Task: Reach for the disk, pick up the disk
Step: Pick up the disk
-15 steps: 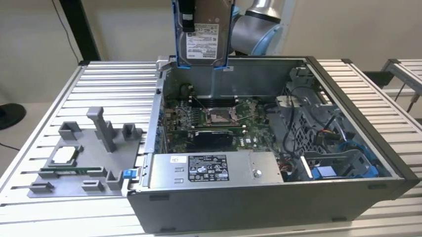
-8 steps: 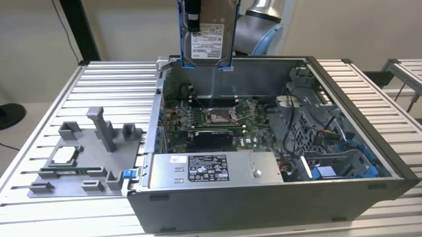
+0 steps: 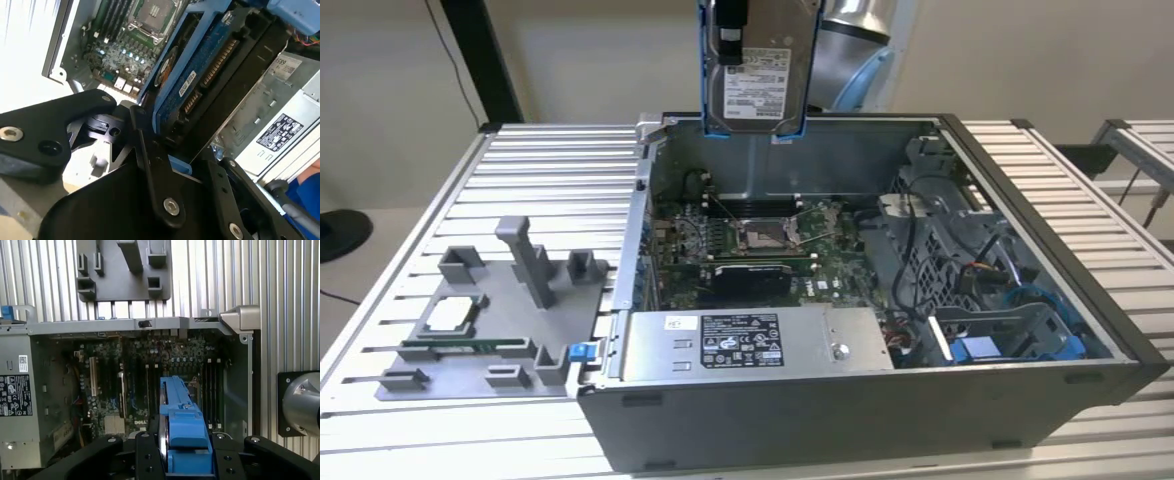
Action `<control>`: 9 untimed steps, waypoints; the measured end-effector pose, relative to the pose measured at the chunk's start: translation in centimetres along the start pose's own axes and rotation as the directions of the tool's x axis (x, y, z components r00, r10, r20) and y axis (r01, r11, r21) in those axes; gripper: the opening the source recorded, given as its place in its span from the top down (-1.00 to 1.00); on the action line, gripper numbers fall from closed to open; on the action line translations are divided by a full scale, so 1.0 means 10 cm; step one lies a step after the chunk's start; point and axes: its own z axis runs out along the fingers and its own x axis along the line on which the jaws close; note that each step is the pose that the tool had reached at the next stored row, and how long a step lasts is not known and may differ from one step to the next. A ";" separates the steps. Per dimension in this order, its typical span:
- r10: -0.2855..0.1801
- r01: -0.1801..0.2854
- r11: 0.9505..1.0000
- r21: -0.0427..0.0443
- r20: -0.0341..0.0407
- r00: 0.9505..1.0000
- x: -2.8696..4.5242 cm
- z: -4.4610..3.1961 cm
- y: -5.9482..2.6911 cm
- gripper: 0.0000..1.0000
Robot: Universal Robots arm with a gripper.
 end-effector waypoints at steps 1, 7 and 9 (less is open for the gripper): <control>0.000 0.000 1.000 0.000 0.000 1.000 -0.001 0.000 -0.017 1.00; 0.000 0.000 1.000 0.000 0.000 1.000 -0.009 0.001 -0.129 1.00; 0.000 0.000 1.000 0.000 0.000 1.000 -0.012 0.001 -0.165 1.00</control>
